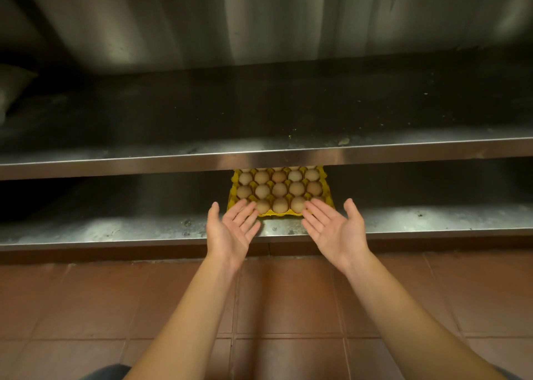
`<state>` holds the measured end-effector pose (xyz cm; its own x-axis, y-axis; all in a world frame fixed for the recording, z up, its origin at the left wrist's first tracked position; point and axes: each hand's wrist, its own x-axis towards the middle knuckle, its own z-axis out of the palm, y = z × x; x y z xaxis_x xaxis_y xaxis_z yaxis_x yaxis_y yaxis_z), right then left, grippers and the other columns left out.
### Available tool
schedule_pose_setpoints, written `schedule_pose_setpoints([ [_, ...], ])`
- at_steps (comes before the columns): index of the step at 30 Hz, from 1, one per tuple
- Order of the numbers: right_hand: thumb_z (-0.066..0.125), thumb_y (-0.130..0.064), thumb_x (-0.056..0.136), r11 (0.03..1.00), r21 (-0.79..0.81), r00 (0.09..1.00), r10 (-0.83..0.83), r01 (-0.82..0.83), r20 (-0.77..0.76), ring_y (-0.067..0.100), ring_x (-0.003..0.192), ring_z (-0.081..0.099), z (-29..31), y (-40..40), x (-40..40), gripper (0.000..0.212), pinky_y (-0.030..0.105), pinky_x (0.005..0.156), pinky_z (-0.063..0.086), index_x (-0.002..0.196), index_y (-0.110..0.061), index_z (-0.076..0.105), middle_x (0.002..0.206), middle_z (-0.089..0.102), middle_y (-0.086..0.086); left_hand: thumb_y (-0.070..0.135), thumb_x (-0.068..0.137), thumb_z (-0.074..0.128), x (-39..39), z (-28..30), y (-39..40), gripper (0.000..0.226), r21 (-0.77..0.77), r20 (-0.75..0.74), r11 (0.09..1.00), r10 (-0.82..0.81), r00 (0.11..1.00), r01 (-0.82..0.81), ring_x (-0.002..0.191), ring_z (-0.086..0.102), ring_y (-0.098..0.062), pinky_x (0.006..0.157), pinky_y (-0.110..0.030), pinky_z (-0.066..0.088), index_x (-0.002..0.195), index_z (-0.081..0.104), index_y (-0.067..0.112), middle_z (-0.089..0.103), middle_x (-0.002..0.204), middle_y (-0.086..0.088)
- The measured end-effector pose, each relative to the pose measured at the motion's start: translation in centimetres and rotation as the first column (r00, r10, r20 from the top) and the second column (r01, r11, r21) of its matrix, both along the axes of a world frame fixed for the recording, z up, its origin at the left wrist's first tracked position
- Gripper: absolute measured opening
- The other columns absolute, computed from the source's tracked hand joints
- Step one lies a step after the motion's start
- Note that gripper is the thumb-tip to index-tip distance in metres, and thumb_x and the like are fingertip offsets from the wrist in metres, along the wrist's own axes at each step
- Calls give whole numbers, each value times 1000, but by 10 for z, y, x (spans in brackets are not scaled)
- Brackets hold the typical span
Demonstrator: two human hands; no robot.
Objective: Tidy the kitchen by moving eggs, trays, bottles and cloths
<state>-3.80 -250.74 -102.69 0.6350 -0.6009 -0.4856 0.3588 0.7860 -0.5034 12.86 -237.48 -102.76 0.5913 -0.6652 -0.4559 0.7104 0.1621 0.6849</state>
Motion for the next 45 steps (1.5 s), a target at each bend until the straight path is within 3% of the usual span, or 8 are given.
schedule_pose_setpoints([
  [4, 31, -60, 99, 977, -167, 990, 122, -133, -75, 26, 133, 50, 23, 13, -9, 67, 48, 116, 33, 136, -10, 55, 139, 58, 13, 49, 105, 26, -16, 23, 5, 56, 146, 262, 985, -128, 957, 92, 127, 58, -19, 115, -45, 37, 131, 62, 16, 67, 132, -6],
  [8, 35, -53, 99, 928, -317, 971, 140, -197, -194, 20, 129, 56, 60, 29, -19, 58, 45, 115, 36, 134, -12, 57, 135, 63, 6, 47, 107, 22, -25, 59, 20, 55, 223, 411, 967, -209, 887, 125, 127, 58, -12, 117, -44, 34, 129, 64, 19, 66, 133, 1],
  [13, 31, -48, 101, 866, -409, 941, 178, -288, -287, 13, 129, 55, 151, 59, -18, 56, 39, 113, 39, 135, -13, 57, 135, 63, 2, 53, 104, 20, -37, 151, 41, 60, 242, 399, 964, -203, 894, 110, 130, 55, -13, 116, -43, 35, 138, 57, 20, 61, 140, 0],
  [18, 23, -50, 104, 862, -360, 919, 256, -357, -299, 13, 129, 54, 277, 88, -5, 60, 36, 111, 40, 135, -13, 58, 135, 63, 1, 52, 105, 19, -51, 277, 60, 56, 232, 336, 971, -127, 933, 49, 129, 56, -13, 114, -41, 36, 132, 59, 23, 60, 140, 0],
  [23, 26, -52, 102, 811, -328, 857, 363, -484, -366, 10, 128, 56, 403, 132, -10, 57, 33, 110, 41, 136, -17, 57, 136, 62, -2, 55, 104, 18, -67, 400, 106, 61, 274, 252, 960, -134, 958, 62, 134, 52, -14, 116, -42, 34, 141, 53, 22, 56, 145, 0],
  [34, 22, -49, 103, 701, -336, 775, 527, -628, -350, 15, 131, 54, 633, 226, -43, 54, 37, 114, 38, 132, -21, 58, 137, 61, 0, 53, 105, 21, -134, 636, 207, 54, 271, 295, 943, 108, 950, -191, 134, 51, -11, 119, -44, 32, 138, 55, 27, 57, 143, 5],
  [40, 24, -51, 102, 586, -488, 760, 553, -647, -342, 8, 131, 51, 705, 271, -48, 55, 30, 111, 39, 141, -22, 51, 142, 56, -6, 59, 100, 27, -169, 703, 274, 61, 188, 384, 894, 314, 868, -406, 133, 52, -12, 116, -42, 37, 143, 52, 25, 54, 147, 6],
  [45, 29, -64, 90, 502, -547, 713, 640, -670, -286, 9, 133, 49, 749, 327, -42, 67, 36, 116, 36, 141, -27, 50, 145, 53, -7, 58, 102, 26, -183, 742, 347, 59, 125, 454, 814, 461, 763, -567, 134, 52, -11, 117, -45, 35, 147, 48, 26, 53, 147, 6],
])
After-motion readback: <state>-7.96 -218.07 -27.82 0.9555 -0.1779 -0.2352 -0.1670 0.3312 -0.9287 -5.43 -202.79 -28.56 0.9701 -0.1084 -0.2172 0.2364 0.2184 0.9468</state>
